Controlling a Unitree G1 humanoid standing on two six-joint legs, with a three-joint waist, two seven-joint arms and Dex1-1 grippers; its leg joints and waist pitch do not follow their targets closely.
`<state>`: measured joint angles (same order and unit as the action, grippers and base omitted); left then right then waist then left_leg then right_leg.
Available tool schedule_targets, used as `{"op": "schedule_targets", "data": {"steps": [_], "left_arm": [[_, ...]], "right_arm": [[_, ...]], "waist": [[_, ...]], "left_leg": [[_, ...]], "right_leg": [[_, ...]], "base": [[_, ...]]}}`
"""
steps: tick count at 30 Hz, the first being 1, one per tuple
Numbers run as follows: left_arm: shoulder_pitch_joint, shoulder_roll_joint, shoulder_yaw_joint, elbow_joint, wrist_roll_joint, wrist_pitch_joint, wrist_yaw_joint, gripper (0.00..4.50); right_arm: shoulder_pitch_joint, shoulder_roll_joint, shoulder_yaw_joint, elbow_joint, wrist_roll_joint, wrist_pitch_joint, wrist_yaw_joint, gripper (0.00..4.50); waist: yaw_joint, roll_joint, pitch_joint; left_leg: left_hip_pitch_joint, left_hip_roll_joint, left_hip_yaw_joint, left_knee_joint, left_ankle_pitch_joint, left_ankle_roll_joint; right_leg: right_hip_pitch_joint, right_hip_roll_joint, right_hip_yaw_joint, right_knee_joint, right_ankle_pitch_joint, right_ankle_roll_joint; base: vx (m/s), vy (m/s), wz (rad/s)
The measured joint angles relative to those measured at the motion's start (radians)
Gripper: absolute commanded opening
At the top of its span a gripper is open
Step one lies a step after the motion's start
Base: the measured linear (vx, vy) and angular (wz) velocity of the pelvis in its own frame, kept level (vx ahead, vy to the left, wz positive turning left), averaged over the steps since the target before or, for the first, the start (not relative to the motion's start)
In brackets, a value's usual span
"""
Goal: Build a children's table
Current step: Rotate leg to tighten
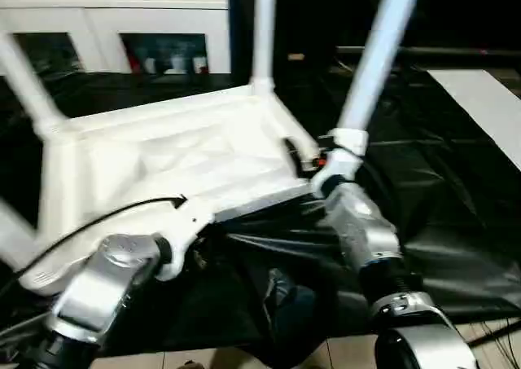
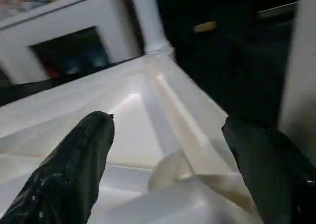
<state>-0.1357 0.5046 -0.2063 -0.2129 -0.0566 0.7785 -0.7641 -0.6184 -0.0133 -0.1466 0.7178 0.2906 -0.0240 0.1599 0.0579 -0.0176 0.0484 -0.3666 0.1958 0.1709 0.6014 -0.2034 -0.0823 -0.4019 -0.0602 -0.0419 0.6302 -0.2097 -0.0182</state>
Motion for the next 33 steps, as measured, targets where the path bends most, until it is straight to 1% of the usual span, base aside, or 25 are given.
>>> {"op": "schedule_targets", "data": {"steps": [3, 6, 8, 9, 12, 14, 15, 16, 18, 20, 23, 25, 26, 28, 30, 33], "left_arm": [[0.034, 0.019, 0.021, -0.04, -0.072, 0.01, -0.069, 4.42], [0.042, 0.055, -0.002, -0.081, -0.127, 0.035, -0.138, 4.42], [0.048, 0.08, -0.018, -0.098, -0.159, 0.07, -0.18, 4.42], [0.053, 0.087, -0.023, -0.108, -0.175, 0.085, -0.196, 4.42], [0.059, 0.079, -0.022, -0.126, -0.209, 0.079, -0.226, 4.42], [0.051, 0.039, 0.004, -0.109, -0.202, 0.006, -0.207, 4.42], [0.031, 0.001, 0.034, -0.087, -0.202, -0.047, -0.179, 4.42], [0.006, -0.022, 0.056, -0.072, -0.202, -0.077, -0.154, 4.42], [-0.04, -0.028, 0.096, -0.064, -0.203, -0.12, -0.12, 4.42], [-0.057, -0.023, 0.11, -0.066, -0.203, -0.124, -0.102, 4.42], [-0.039, -0.004, 0.11, -0.073, -0.203, -0.085, -0.094, 4.42], [-0.001, 0.016, 0.099, -0.078, -0.202, -0.055, -0.095, 4.42], [0.015, 0.02, 0.092, -0.078, -0.202, -0.043, -0.095, 4.42], [0.041, 0.02, 0.088, -0.08, -0.203, -0.02, -0.094, 4.42], [0.052, 0.016, 0.086, -0.08, -0.203, -0.014, -0.08, 4.42], [0.052, 0.016, 0.083, -0.08, -0.202, -0.012, -0.058, 4.42]], "right_arm": [[0.001, -0.028, -0.024, 0.001, 0.0, -0.006, 0.002, 3.96], [0.001, -0.031, -0.02, 0.002, -0.001, -0.009, 0.017, 3.96], [0.001, -0.031, -0.013, 0.003, -0.003, -0.009, 0.024, 3.96], [0.001, -0.032, -0.013, 0.003, -0.005, -0.009, 0.025, 3.96], [-0.004, -0.04, -0.012, 0.003, -0.013, -0.009, 0.049, 3.96], [-0.009, -0.047, -0.008, 0.003, -0.014, -0.009, 0.068, 3.96], [-0.013, -0.05, -0.006, 0.003, -0.014, -0.009, 0.078, 3.96], [-0.018, -0.05, -0.002, 0.003, -0.014, -0.008, 0.094, 3.96], [-0.033, -0.047, 0.02, 0.0, -0.014, -0.005, 0.137, 3.96], [-0.043, -0.046, 0.031, -0.005, -0.014, -0.005, 0.164, 3.96], [-0.063, -0.031, 0.036, 0.004, -0.014, -0.012, 0.179, 3.96], [-0.098, -0.017, 0.034, 0.053, -0.024, -0.036, 0.159, 3.96], [-0.116, -0.016, 0.032, 0.078, -0.028, -0.049, 0.14, 3.96], [-0.159, -0.015, 0.003, 0.14, -0.027, -0.068, 0.091, 3.96], [-0.202, -0.023, -0.041, 0.201, -0.017, -0.079, 0.053, 3.96], [-0.215, -0.044, -0.078, 0.23, -0.001, -0.099, 0.019, 3.96]], "waist": [[-0.002, -0.005, 0.001], [-0.01, -0.011, 0.0], [-0.018, -0.011, 0.0], [-0.02, -0.011, 0.0], [-0.022, -0.012, 0.001], [-0.024, -0.013, 0.001], [-0.024, -0.014, 0.002], [-0.025, -0.016, 0.003], [-0.029, -0.022, 0.005], [-0.034, -0.025, 0.004], [-0.036, -0.035, 0.005], [-0.034, -0.042, 0.005], [-0.03, -0.044, 0.006], [-0.021, -0.049, 0.007], [-0.011, -0.054, 0.009], [-0.003, -0.062, 0.008]], "left_leg": [[-0.001, 0.0, 0.0, 0.0, 0.002, 0.002], [-0.001, 0.002, 0.001, 0.0, 0.002, 0.002], [-0.001, 0.002, 0.001, -0.001, 0.002, 0.002], [-0.001, 0.002, 0.001, -0.001, 0.002, 0.002], [-0.001, 0.002, 0.002, 0.0, 0.002, 0.002], [-0.001, 0.002, 0.002, 0.0, 0.002, 0.002], [-0.001, 0.002, 0.002, 0.0, 0.002, 0.002], [-0.001, 0.002, 0.002, 0.0, 0.002, 0.001], [0.0, 0.004, 0.001, 0.0, 0.003, 0.001], [-0.001, 0.004, 0.001, 0.0, 0.003, 0.0], [0.0, 0.006, 0.002, -0.001, 0.003, 0.0], [-0.001, 0.007, 0.003, -0.001, 0.005, 0.004], [-0.002, 0.007, 0.003, -0.001, 0.005, 0.004], [-0.002, 0.007, 0.005, 0.0, 0.005, 0.004], [-0.002, 0.007, 0.007, 0.0, 0.005, 0.003], [-0.001, 0.007, 0.009, 0.0, 0.006, 0.003]], "right_leg": [[-0.001, 0.0, 0.0, 0.0, 0.0, 0.0], [-0.002, 0.002, 0.0, 0.0, -0.001, 0.001], [-0.002, 0.002, 0.0, 0.0, -0.001, 0.001], [-0.002, 0.002, 0.0, 0.0, -0.001, 0.001], [-0.002, 0.002, 0.001, 0.0, -0.001, 0.001], [-0.002, 0.002, 0.001, 0.0, 0.0, 0.002], [-0.002, 0.002, 0.001, 0.0, 0.001, 0.003], [-0.002, 0.002, 0.0, 0.0, 0.002, 0.003], [-0.002, 0.003, 0.0, 0.001, 0.003, 0.003], [-0.001, 0.004, 0.001, 0.001, 0.003, 0.003], [-0.003, 0.005, 0.0, 0.001, 0.002, 0.003], [-0.004, 0.005, 0.0, 0.001, 0.002, 0.003], [-0.005, 0.005, 0.0, 0.001, 0.002, 0.003], [-0.005, 0.004, 0.0, 0.0, 0.002, 0.003], [-0.005, 0.003, 0.0, 0.001, 0.002, 0.003], [-0.004, 0.003, 0.001, 0.002, 0.002, 0.003]], "base": [[0.0, 0.0, 0.0], [0.0, 0.0, 0.0], [0.0, 0.0, 0.0], [0.0, 0.0, 0.0], [0.0, 0.0, 0.0], [0.0, 0.0, 0.0], [0.0, 0.0, 0.0], [0.0, 0.0, 0.0], [0.0, 0.0, 0.0], [0.0, 0.0, 0.0], [0.0, 0.0, 0.0], [0.0, 0.0, 0.0], [0.0, 0.0, 0.0], [0.0, 0.0, 0.0], [0.0, 0.0, 0.0], [0.0, 0.0, 0.0]]}}
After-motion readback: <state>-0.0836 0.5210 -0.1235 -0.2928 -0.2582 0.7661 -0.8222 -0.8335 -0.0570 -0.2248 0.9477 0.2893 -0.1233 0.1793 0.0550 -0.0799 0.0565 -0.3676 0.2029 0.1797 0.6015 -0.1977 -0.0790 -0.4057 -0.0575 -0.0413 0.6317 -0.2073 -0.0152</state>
